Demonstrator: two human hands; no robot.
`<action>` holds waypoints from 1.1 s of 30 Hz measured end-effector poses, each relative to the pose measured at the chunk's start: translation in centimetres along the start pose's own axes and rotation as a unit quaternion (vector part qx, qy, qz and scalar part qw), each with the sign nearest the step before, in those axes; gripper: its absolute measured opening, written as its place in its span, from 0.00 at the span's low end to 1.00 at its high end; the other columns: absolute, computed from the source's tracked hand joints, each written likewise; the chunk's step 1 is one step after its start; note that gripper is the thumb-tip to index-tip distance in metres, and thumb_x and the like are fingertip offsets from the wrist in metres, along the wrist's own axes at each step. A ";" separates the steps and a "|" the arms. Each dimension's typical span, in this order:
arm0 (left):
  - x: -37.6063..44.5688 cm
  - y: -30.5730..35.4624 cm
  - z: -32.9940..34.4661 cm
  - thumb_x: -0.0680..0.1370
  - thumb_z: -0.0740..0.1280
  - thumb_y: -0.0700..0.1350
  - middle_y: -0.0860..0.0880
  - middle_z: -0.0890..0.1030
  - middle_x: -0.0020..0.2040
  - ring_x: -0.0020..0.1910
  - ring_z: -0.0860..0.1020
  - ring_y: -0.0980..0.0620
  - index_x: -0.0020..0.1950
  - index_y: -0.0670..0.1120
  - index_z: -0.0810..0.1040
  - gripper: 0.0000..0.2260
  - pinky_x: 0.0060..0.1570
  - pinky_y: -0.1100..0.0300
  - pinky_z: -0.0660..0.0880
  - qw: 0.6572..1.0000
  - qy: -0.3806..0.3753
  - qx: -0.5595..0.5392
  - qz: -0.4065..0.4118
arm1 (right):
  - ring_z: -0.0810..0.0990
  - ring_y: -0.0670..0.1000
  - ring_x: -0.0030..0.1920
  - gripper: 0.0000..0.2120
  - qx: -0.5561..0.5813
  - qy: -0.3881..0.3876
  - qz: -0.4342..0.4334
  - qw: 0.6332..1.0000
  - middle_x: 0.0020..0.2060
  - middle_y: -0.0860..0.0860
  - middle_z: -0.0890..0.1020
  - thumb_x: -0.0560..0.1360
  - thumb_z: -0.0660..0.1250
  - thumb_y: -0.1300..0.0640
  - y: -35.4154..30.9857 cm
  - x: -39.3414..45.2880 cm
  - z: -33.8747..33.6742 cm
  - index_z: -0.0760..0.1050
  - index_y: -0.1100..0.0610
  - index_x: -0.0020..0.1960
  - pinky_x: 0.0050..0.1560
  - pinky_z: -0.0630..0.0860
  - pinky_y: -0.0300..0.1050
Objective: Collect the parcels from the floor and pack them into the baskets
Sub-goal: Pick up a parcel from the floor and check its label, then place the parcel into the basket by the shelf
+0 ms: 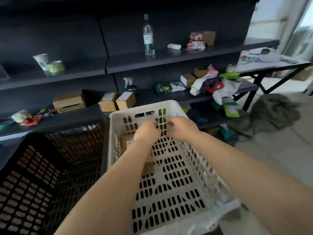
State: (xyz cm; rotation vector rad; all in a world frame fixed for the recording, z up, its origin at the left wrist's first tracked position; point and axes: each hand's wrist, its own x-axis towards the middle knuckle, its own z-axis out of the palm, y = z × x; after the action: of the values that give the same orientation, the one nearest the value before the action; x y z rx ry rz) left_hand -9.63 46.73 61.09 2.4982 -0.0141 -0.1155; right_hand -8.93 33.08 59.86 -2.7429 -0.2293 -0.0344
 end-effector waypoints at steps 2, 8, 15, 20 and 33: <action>-0.1 4.2 1.5 0.78 0.60 0.42 0.45 0.79 0.57 0.45 0.77 0.51 0.62 0.47 0.75 0.13 0.45 0.62 0.73 0.998 -0.005 -0.060 0.035 | 0.77 0.53 0.54 0.16 0.017 0.034 0.012 0.999 0.55 0.49 0.79 0.73 0.67 0.51 2.6 -1.8 -3.5 0.75 0.52 0.59 0.47 0.75 0.47; -2.7 16.9 10.6 0.76 0.63 0.42 0.45 0.79 0.58 0.55 0.77 0.47 0.62 0.45 0.75 0.15 0.51 0.58 0.72 0.984 -0.040 -0.094 0.147 | 0.78 0.55 0.54 0.15 0.031 0.109 0.065 0.991 0.54 0.52 0.80 0.72 0.69 0.53 14.8 -8.6 -11.0 0.76 0.54 0.58 0.50 0.76 0.50; -3.5 24.6 22.4 0.78 0.62 0.44 0.47 0.77 0.60 0.53 0.77 0.47 0.65 0.46 0.73 0.15 0.52 0.55 0.74 0.985 -0.104 -0.051 0.127 | 0.77 0.51 0.53 0.16 0.062 0.091 0.148 0.983 0.54 0.51 0.79 0.73 0.69 0.53 31.8 -15.5 -14.2 0.74 0.55 0.60 0.47 0.73 0.44; -1.6 27.3 30.7 0.77 0.62 0.43 0.47 0.77 0.61 0.55 0.76 0.48 0.64 0.47 0.73 0.15 0.53 0.58 0.72 0.982 -0.163 -0.038 0.085 | 0.77 0.52 0.51 0.16 0.123 0.072 0.228 0.963 0.51 0.52 0.79 0.71 0.70 0.55 41.7 -17.5 -13.2 0.75 0.56 0.58 0.49 0.73 0.45; 14.9 28.5 62.3 0.75 0.64 0.45 0.45 0.78 0.59 0.55 0.76 0.45 0.62 0.46 0.75 0.15 0.57 0.54 0.74 0.953 -0.302 0.027 0.021 | 0.77 0.50 0.47 0.16 0.171 -0.053 0.389 0.904 0.52 0.51 0.80 0.72 0.68 0.52 68.3 -10.9 2.6 0.74 0.55 0.59 0.47 0.72 0.42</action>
State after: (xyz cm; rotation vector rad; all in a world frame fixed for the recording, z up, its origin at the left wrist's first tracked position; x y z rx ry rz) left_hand 0.30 -13.82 27.25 2.4169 -0.3253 -0.8635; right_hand -8.48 -29.94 31.18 -2.2960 0.7648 0.3376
